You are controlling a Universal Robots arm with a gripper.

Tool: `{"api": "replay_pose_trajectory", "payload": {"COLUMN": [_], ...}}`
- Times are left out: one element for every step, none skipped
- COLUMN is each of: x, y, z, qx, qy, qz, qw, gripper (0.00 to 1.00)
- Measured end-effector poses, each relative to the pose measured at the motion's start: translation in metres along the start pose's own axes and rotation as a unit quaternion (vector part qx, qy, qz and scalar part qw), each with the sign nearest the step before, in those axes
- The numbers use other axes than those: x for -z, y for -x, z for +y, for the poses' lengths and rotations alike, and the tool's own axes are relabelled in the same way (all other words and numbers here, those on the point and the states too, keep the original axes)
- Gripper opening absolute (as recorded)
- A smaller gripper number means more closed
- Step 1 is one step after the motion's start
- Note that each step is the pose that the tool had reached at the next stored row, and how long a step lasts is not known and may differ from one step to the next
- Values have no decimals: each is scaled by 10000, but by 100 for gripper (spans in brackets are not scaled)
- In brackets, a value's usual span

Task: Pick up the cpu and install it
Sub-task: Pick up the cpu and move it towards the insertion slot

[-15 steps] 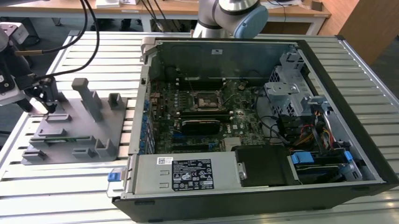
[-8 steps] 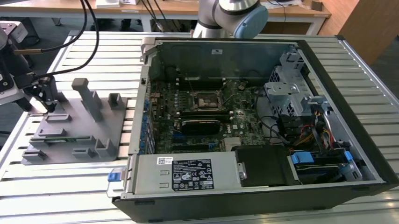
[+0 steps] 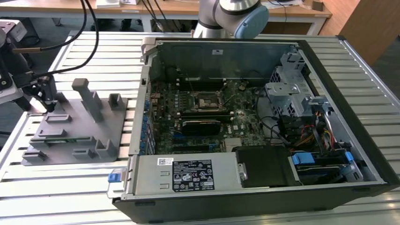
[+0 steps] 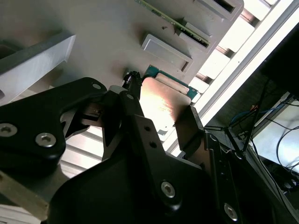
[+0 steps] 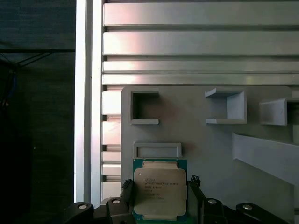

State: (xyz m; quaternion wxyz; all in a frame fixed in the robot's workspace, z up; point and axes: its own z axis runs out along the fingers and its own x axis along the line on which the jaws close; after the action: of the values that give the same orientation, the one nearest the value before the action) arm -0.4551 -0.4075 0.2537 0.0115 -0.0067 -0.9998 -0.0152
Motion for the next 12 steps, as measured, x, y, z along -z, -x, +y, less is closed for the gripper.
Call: {"api": "replay_pose_trajectory", "payload": {"x": [5, 10, 14, 18, 22, 27, 31, 36, 41, 47, 52, 58], "y": [0, 0, -1, -1, -1, -1, -2, -2, -2, -2, -2, -3], "z": [0, 0, 0, 0, 1, 1, 1, 1, 1, 1, 1, 2], "qx": [0, 0, 0, 0, 0, 0, 0, 0, 1, 0, 0, 0], "qy": [0, 0, 0, 0, 0, 0, 0, 0, 0, 0, 0, 0], "qz": [-1, -2, -2, -3, -4, -5, -6, -7, -7, -8, -9, -10], "qw": [10000, 10000, 10000, 10000, 10000, 10000, 10000, 10000, 10000, 10000, 10000, 10000], "gripper": [54, 54, 54, 54, 54, 54, 54, 54, 54, 54, 54, 54]}}
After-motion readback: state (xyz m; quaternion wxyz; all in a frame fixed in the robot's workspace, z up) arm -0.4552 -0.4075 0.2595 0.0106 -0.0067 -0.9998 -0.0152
